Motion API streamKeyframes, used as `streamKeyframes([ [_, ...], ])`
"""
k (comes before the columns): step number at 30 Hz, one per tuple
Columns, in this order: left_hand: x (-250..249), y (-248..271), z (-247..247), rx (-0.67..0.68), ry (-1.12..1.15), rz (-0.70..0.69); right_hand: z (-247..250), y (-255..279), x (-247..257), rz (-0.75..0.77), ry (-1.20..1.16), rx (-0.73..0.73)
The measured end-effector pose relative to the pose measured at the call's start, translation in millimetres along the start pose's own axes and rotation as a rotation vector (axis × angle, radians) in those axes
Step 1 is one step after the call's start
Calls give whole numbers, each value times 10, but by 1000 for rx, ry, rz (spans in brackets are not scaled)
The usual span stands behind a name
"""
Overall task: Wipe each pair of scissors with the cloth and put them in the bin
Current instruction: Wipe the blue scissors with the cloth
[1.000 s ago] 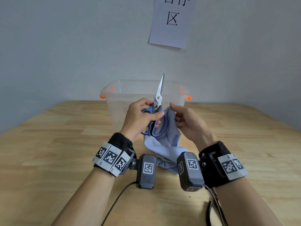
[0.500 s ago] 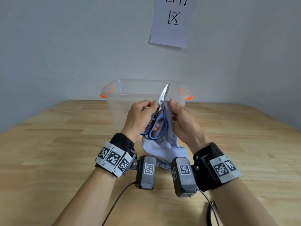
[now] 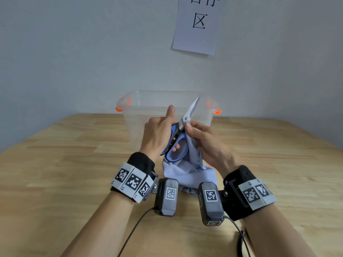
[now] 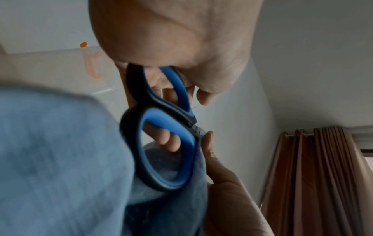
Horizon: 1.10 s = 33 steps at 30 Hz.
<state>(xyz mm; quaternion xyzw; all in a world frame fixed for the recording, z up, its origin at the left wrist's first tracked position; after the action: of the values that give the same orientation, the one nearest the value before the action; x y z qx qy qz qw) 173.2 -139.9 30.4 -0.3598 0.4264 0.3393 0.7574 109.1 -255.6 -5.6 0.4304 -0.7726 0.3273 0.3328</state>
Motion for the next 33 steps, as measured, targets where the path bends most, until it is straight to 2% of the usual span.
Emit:
streamKeyframes([
  [4,2,-30,39,-48,-123,-45,-103,44,-35,-64,97,74],
  [9,-52,-8,70,-121,-259,-122,55,-1,9,-21,207,-37],
  [16,-65,25,79,-139,-270,-166,75,-2,12,-35,352,-43],
  [26,-128,26,82,-103,-266,-253,66,-13,25,162,259,-138],
  [33,-159,-5,92,-104,-338,-304,23,40,138,278,375,-146],
])
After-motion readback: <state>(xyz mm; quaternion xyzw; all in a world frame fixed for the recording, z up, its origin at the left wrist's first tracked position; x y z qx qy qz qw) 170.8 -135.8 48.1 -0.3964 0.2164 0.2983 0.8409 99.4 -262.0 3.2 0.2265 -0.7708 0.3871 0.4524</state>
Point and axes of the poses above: each hand's wrist, its own y-axis away from the middle knuckle, its own z-axis out of the back of the hand, x = y × z, the point moved 10 cm from there along -y, towards the middle knuckle, and after that the axes turned 15 degrees about -y, right-handed, at the moved point
